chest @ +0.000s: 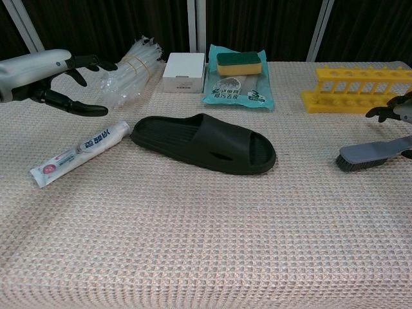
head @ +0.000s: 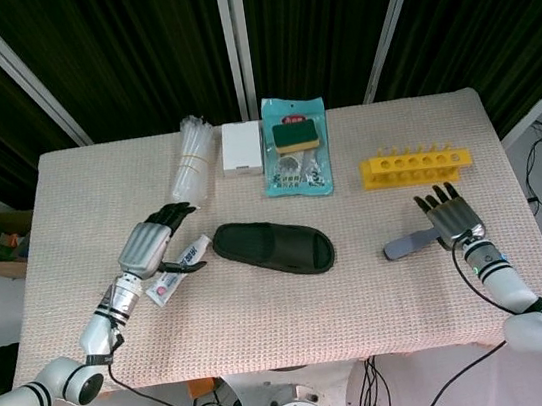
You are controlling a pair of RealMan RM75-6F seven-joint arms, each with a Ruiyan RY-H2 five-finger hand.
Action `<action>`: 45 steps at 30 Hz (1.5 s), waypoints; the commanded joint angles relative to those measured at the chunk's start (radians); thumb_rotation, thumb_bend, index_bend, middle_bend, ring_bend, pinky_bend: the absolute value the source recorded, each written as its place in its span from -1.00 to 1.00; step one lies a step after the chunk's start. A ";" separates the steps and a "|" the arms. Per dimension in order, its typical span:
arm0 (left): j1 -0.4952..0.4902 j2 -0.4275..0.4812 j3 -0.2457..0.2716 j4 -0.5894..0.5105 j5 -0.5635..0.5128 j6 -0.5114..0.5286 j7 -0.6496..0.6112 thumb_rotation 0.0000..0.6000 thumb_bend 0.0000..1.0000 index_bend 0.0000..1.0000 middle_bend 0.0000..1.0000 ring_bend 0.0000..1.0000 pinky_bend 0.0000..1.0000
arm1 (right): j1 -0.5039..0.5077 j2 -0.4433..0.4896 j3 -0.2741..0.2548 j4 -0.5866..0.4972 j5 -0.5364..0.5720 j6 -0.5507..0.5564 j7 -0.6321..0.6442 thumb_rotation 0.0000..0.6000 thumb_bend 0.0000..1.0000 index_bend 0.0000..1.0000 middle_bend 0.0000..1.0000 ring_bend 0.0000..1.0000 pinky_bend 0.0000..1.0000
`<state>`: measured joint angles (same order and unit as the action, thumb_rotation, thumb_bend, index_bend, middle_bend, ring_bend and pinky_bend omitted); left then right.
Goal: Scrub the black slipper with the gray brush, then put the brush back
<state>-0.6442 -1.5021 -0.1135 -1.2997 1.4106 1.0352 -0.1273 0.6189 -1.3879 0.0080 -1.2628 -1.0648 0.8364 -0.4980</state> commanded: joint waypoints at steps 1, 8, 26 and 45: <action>-0.002 -0.004 0.000 0.004 0.002 -0.002 -0.004 -0.16 -0.93 -0.75 -0.79 -0.81 -0.53 | -0.003 -0.015 0.000 0.020 -0.014 0.006 0.011 1.00 -0.31 -0.82 -0.65 -0.99 -1.00; -0.006 -0.008 0.004 0.009 0.011 -0.007 -0.028 -0.15 -0.93 -0.75 -0.79 -0.81 -0.53 | -0.008 -0.048 0.005 0.070 -0.052 0.008 0.057 1.00 -0.26 -0.78 -0.64 -0.98 -1.00; -0.005 -0.010 0.015 0.019 0.017 -0.012 -0.055 -0.01 -0.93 -0.75 -0.79 -0.81 -0.53 | -0.032 -0.062 -0.002 0.102 -0.199 0.054 0.191 1.00 0.60 -0.43 -0.36 -0.76 -0.75; -0.006 -0.016 0.020 0.034 0.026 -0.013 -0.083 0.11 -0.93 -0.75 -0.79 -0.81 -0.53 | -0.062 -0.006 0.020 -0.062 -0.141 0.089 0.047 1.00 0.68 0.06 0.20 -0.17 0.01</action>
<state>-0.6502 -1.5172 -0.0935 -1.2667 1.4363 1.0216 -0.2095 0.5592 -1.4022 0.0224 -1.3054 -1.2225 0.9292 -0.4338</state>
